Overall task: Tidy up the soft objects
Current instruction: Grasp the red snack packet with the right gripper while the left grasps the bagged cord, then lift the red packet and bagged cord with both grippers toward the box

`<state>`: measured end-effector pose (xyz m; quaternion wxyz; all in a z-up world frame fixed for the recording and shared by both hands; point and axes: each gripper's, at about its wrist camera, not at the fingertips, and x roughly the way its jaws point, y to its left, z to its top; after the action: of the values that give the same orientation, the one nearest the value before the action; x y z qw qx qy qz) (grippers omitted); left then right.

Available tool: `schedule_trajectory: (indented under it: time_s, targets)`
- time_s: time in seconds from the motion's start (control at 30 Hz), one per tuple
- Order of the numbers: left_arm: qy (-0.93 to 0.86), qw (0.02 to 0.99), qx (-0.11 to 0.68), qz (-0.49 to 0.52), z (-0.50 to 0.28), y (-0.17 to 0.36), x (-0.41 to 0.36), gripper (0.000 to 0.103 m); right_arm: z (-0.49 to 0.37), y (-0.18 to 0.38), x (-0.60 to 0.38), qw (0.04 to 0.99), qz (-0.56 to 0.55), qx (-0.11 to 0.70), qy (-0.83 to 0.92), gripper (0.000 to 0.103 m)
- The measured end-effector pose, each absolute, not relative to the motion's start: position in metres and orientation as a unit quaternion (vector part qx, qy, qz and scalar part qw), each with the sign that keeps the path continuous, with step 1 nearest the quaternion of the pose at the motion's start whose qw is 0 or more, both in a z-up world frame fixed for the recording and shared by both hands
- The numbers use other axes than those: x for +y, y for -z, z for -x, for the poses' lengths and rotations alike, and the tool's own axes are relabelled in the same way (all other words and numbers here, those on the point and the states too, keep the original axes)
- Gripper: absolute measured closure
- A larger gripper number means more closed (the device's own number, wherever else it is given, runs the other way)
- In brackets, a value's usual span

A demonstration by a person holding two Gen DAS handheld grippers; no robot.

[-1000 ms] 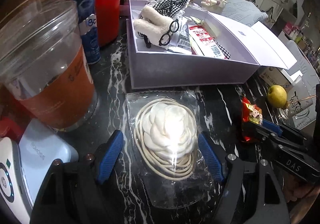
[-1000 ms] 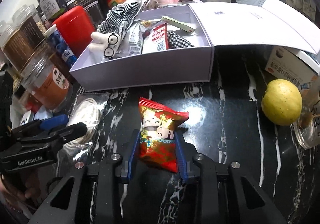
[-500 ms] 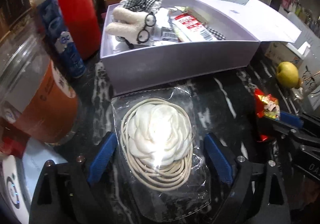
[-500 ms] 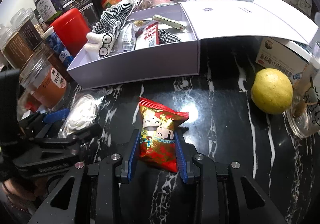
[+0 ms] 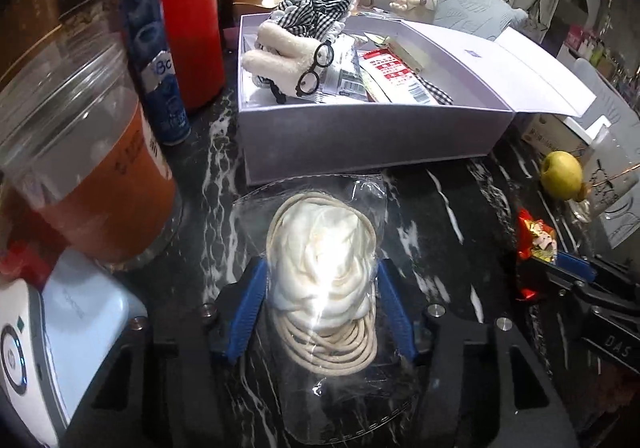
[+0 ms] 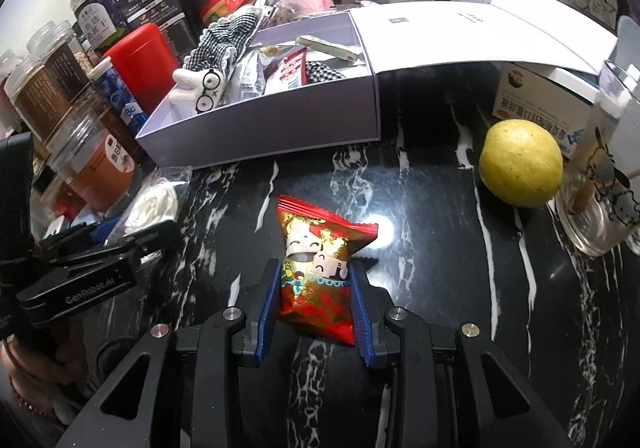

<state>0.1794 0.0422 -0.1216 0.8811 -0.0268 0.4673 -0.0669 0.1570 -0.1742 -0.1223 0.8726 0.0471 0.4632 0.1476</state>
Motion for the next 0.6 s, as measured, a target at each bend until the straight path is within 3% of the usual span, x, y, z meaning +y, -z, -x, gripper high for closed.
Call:
schedule_trajectory:
  time_s: [0.6]
  targets:
    - [0.122, 0.889, 0.441, 0.020, -0.114, 0.086, 0.012, 0.047, -0.099, 0.103, -0.178, 0.874, -0.076, 0.444, -0.183, 0.071]
